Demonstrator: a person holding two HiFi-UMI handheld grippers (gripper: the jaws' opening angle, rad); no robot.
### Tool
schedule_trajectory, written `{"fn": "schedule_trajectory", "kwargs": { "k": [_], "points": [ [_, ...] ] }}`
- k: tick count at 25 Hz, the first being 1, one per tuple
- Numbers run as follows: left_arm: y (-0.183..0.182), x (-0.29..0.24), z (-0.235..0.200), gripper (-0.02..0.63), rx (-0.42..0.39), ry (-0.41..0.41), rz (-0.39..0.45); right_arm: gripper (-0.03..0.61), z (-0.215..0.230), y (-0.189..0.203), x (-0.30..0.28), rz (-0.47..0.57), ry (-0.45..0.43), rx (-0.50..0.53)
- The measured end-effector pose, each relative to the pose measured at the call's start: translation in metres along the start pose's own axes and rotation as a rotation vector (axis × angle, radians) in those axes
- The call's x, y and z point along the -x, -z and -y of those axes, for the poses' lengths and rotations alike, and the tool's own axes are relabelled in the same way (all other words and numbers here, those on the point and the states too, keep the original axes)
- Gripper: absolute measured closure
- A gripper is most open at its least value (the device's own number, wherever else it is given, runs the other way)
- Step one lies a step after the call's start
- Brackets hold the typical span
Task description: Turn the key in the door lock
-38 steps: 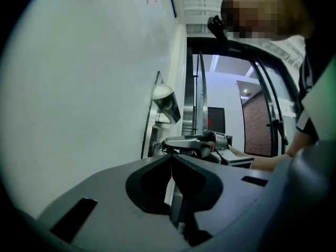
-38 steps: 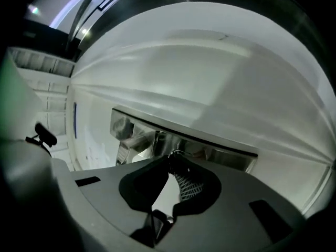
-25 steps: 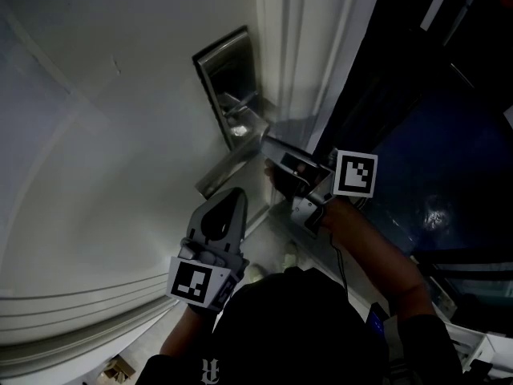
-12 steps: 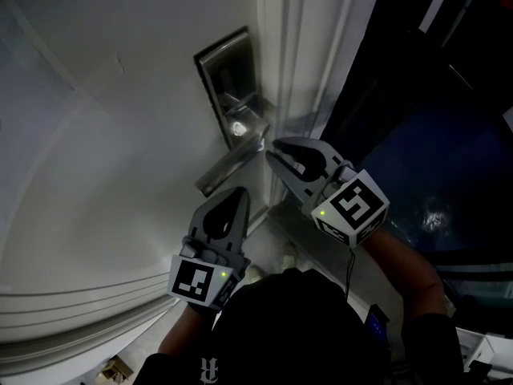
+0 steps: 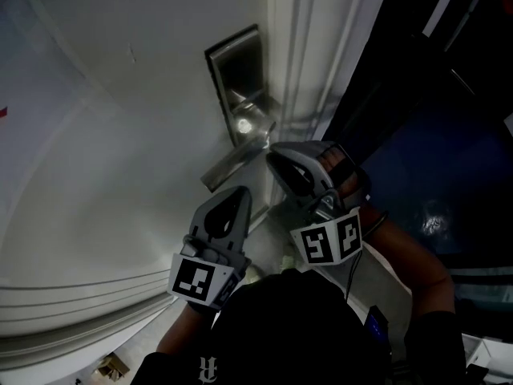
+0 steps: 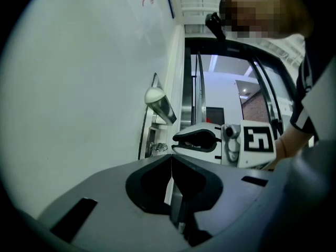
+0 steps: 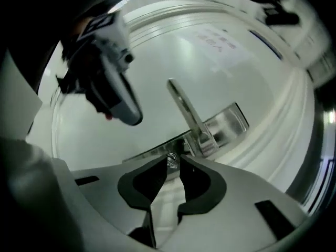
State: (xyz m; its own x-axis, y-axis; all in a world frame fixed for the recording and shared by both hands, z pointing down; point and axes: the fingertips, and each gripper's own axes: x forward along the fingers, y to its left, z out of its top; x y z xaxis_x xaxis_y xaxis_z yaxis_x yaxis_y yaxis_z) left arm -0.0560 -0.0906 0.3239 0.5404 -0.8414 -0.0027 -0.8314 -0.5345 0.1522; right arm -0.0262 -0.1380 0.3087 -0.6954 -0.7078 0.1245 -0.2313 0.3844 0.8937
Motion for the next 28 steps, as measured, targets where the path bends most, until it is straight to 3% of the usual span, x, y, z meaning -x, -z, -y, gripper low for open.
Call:
{"fn": "schedule_trajectory", "kwargs": {
  "k": [3, 5, 23, 28],
  "points": [
    [-0.001, 0.0, 0.001, 0.606, -0.002, 0.002, 0.005, 0.511, -0.009, 0.002, -0.005, -0.023, 0.061, 0.357],
    [-0.001, 0.001, 0.001, 0.606, 0.0, 0.003, 0.006, 0.502, -0.011, 0.002, -0.008, -0.022, 0.077, 0.447],
    [-0.001, 0.0, 0.001, 0.606, 0.002, 0.013, 0.004, 0.488, -0.018, 0.013, -0.034, -0.083, 0.1, 0.637],
    [0.0, 0.002, -0.003, 0.606, 0.008, 0.002, 0.004, 0.514, -0.015, 0.012, -0.037, -0.095, 0.108, 0.609]
  ]
}}
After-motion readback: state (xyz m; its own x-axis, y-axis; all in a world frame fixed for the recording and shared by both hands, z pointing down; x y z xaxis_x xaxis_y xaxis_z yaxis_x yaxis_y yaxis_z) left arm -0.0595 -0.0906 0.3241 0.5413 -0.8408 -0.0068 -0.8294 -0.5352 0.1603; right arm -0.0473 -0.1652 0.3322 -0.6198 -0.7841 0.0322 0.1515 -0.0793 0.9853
